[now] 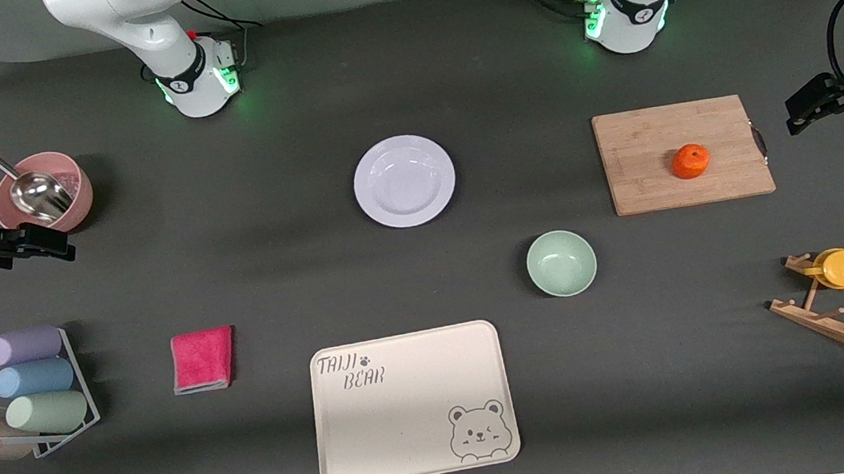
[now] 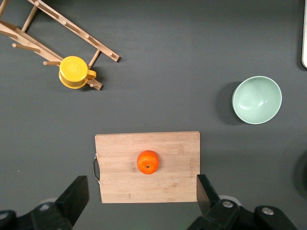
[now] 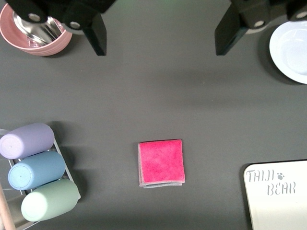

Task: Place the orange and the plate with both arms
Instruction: 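Reach the left gripper toward the orange on the cutting board, then grasp the orange with the left gripper while the right gripper reaches the plate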

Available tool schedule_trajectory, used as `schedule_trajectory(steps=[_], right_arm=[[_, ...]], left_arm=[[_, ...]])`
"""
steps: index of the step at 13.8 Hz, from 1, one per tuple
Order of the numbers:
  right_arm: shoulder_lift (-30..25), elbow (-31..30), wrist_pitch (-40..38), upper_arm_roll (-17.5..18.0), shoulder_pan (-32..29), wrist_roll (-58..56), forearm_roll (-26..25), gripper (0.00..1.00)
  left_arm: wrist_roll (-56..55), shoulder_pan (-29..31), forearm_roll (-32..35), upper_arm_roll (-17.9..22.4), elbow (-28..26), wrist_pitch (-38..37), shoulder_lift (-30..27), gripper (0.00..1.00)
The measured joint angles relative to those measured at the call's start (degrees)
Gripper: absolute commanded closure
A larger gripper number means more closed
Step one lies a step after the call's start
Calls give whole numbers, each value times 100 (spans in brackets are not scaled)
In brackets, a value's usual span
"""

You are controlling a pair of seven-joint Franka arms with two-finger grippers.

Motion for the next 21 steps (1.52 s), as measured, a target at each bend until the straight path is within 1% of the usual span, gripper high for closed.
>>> schedule_trajectory(steps=[4, 6, 8, 10, 11, 14, 17, 19, 21], right_arm=[[0, 0, 0, 0, 0, 0, 0, 0], [0, 0, 0, 0, 0, 0, 0, 0], [-1, 0, -1, 0, 0, 0, 0, 0], [-21, 0, -40, 14, 3, 0, 0, 0], [-63, -1, -82, 30, 17, 2, 2, 0], [-348, -136, -189, 37, 194, 132, 11, 0], [-844, -576, -224, 46, 341, 453, 173, 0], [-1183, -914, -218, 52, 498, 743, 214, 0], [-1499, -1270, -137, 61, 817, 1221, 231, 0]], left_arm=[[1, 0, 0, 1, -12, -4, 0, 0], [9, -4, 0, 0, -58, -140, 6, 0], [11, -6, 7, 2, -332, -219, 17, 0], [7, -5, 35, 23, -819, -39, 47, 1], [7, -1, 71, 48, -1151, 221, 66, 1], [-1, 13, 120, 156, -2288, 1361, 128, 0], [0, 39, 128, 355, -3433, 2601, 120, 0], [0, 59, 129, 386, -4022, 3292, 108, 0], [0, 64, 129, 388, -4497, 3867, 101, 0]])
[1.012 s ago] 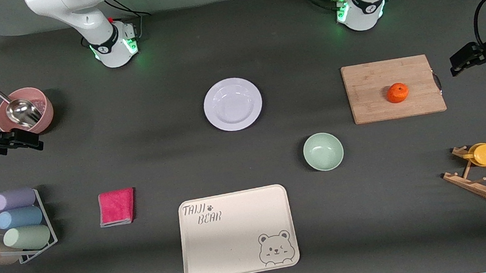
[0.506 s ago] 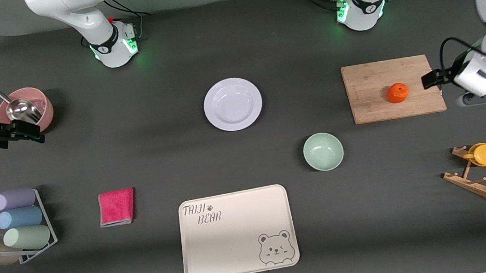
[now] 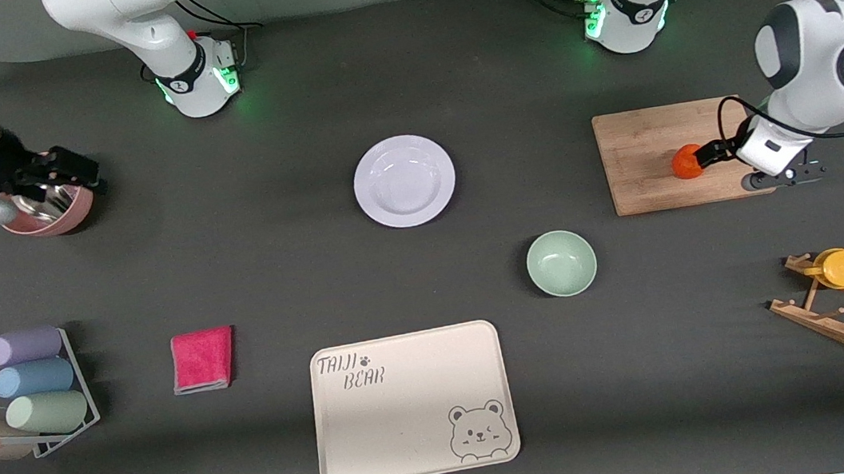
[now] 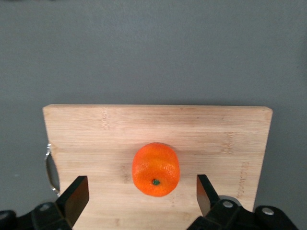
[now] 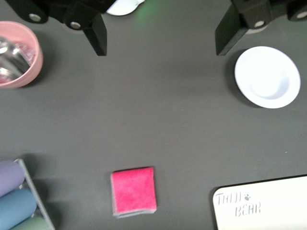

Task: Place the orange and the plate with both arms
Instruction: 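Grasp the orange with the left gripper while the right gripper reaches the plate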

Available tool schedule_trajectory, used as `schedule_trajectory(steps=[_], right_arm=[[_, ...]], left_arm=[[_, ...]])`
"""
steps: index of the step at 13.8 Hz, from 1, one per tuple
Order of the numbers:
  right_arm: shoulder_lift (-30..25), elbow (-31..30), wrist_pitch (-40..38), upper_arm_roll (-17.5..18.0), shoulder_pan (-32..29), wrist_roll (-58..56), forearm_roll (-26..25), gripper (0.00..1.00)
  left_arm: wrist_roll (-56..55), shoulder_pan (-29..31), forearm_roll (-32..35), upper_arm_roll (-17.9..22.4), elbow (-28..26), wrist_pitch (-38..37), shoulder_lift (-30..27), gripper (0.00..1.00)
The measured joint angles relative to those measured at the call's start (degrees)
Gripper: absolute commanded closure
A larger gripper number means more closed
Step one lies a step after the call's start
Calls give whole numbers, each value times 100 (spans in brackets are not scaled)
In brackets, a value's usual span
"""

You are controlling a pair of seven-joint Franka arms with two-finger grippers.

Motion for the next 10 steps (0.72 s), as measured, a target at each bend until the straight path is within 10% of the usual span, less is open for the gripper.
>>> schedule_trajectory(steps=[10], right_arm=[[-1195, -1974, 888, 46, 1185, 980, 18, 0]], left_arm=[[0, 3, 0, -1, -1390, 1929, 184, 0]])
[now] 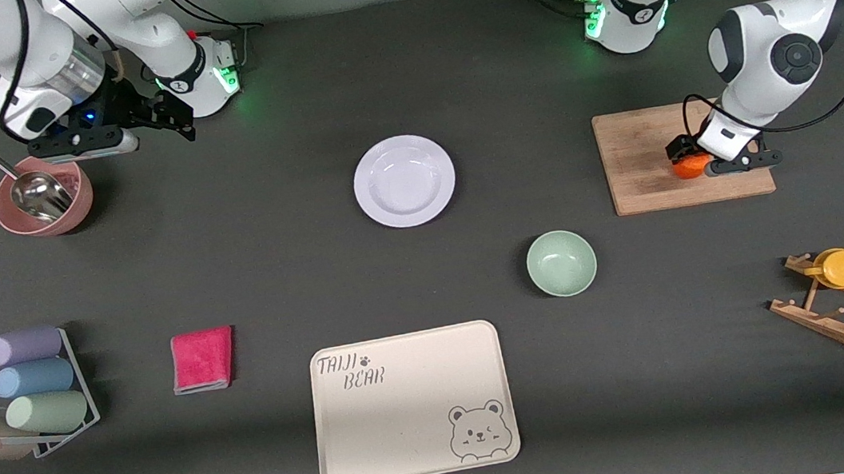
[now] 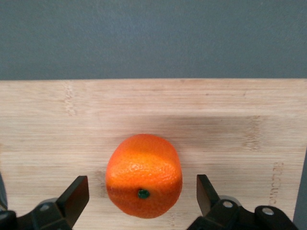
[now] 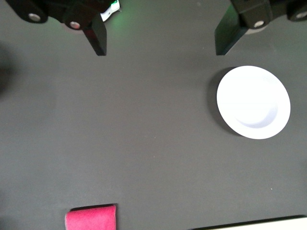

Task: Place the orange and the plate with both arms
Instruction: 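Grasp the orange with the left gripper while the right gripper reaches the plate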

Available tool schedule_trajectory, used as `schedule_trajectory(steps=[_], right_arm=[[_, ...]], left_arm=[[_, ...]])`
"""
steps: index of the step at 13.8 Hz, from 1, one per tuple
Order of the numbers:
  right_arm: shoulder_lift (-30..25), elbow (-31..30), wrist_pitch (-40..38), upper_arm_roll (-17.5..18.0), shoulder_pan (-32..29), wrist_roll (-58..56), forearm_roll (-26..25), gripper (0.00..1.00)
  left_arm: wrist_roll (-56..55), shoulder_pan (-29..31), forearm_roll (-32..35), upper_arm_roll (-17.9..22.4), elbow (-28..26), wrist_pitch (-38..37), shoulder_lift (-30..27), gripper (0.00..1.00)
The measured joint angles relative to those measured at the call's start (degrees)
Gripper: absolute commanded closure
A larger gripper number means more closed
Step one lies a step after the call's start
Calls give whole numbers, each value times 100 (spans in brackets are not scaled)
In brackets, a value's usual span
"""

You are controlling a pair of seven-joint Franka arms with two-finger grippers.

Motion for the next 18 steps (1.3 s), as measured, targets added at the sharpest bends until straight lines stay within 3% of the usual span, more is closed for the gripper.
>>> schedule_trajectory(steps=[3, 4, 7, 8, 10, 12, 15, 18], right_arm=[[3, -174, 140, -28, 0, -74, 423, 0], [6, -224, 149, -41, 0, -210, 601, 0], [25, -513, 376, -302, -2, -924, 1253, 0], [37, -694, 528, -491, -4, -1273, 1548, 0], [80, -1122, 850, -799, -11, -1873, 2175, 0], [152, -1583, 1264, -892, -13, -2408, 2951, 0], [409, -2311, 1832, -961, -14, -3856, 4503, 0], [1055, -2771, 2029, -1150, -32, -5821, 5945, 0]], left_arm=[[0, 0, 0, 0, -25, 190, 149, 1], [0, 0, 0, 0, -30, 225, 187, 11], [0, 0, 0, 0, -35, 251, 217, 92], [0, -1, 0, -2, -32, 249, 211, 100], [0, -1, 0, -5, -35, 247, 198, 100], [7, -1, 2, -5, -35, 246, 197, 100], [16, -2, 8, -17, 34, 54, 156, 100], [20, -12, 10, -104, 414, -655, -74, 100]])
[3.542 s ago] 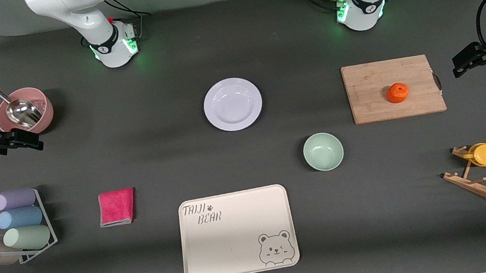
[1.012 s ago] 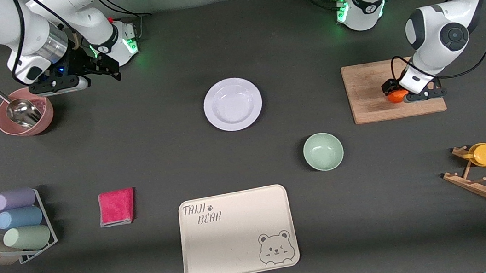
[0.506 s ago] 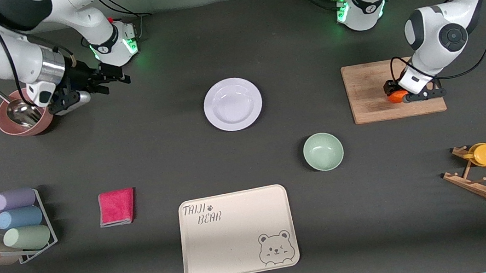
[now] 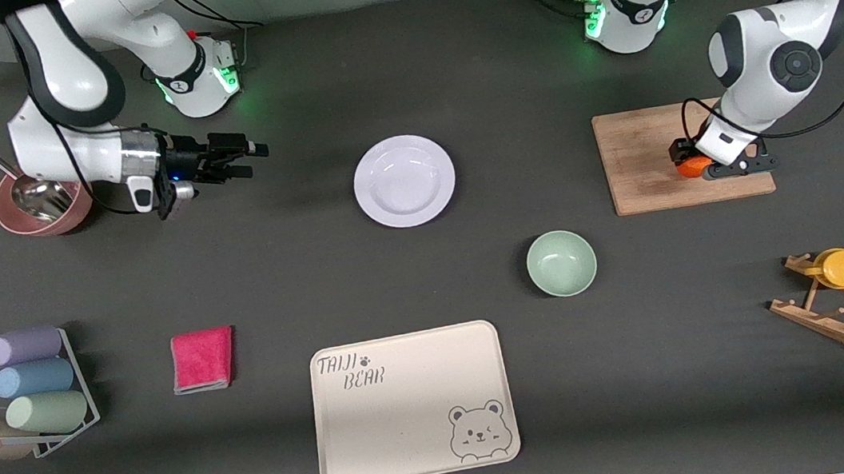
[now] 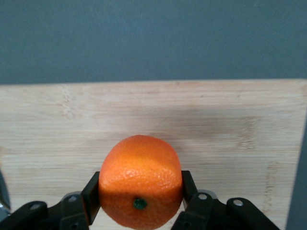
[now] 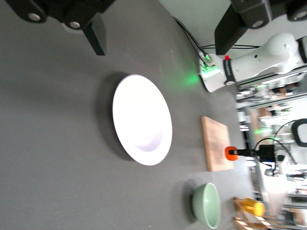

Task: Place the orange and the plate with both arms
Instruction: 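Grasp the orange with the left gripper while the right gripper reaches the plate, then lift the orange with the left gripper and carry it over the plate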

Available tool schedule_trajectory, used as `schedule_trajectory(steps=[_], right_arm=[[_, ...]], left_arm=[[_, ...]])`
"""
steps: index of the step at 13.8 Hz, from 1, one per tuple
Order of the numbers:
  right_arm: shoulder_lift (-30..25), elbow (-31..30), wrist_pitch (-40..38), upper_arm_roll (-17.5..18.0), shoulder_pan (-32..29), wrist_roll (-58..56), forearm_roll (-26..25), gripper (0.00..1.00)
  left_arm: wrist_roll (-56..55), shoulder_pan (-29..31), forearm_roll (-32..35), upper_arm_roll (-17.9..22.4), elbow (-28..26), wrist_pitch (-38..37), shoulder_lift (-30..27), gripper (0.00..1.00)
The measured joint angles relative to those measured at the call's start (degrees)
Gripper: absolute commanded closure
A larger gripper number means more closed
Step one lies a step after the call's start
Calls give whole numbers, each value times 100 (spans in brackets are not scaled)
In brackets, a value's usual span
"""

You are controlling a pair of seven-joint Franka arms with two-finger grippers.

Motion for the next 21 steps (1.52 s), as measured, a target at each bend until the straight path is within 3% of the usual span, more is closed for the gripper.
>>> schedule_trajectory(steps=[3, 6, 9, 12, 16, 21], right_arm=[[873, -197, 6, -140, -20, -1835, 1156, 0], [1547, -202, -183, -150, -20, -2873, 2142, 0], [2172, -192, -334, -145, -17, -3622, 2808, 0], [2665, -107, -358, -132, -13, -3902, 3019, 0], [3036, -4, -503, -127, -8, -4136, 3246, 0], [3212, 27, -807, -120, -3, -4160, 3269, 0]], left_arm=[[-5, -7, -6, -241, 806, -1264, -283, 100], [-45, -14, -267, -678, 1869, -2735, -535, 100], [-142, -48, -468, -1093, 2809, -3560, -693, 100], [-643, -100, -659, -1481, 3606, -4165, -710, 100], [-2075, -220, -711, -2379, 4262, -4370, -665, 100], [-3948, -557, -723, -3214, 4982, -4477, -97, 100]])
